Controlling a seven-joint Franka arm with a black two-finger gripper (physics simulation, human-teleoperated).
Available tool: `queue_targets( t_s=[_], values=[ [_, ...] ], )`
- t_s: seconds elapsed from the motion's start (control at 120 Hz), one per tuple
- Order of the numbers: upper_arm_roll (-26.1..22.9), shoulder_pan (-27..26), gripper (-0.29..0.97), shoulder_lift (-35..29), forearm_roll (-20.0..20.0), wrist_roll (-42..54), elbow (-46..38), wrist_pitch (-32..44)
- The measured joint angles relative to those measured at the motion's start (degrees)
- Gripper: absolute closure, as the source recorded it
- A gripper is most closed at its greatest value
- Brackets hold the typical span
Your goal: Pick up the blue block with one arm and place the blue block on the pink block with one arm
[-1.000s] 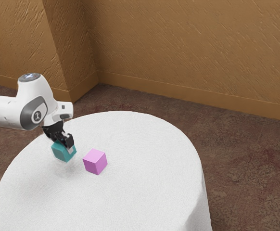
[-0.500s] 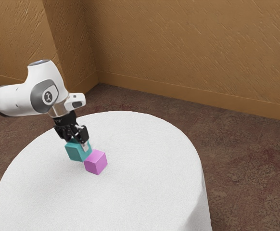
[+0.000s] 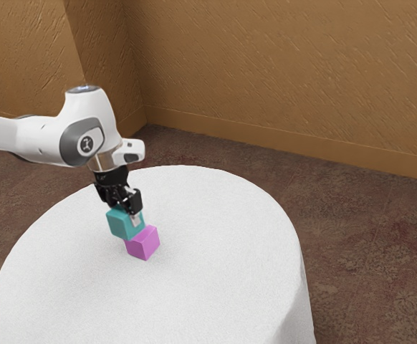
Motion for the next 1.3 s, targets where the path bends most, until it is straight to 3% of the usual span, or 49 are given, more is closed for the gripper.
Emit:
queue_targets(
  t_s=[0.733,1.3],
  values=[
    [0.01,-2.59,0.35,6.29,10.76,-12.2,5.53,0.56],
    [-0.01,-3.59,0.34,6.12,12.2,-16.34,3.13,3.22]
  ],
)
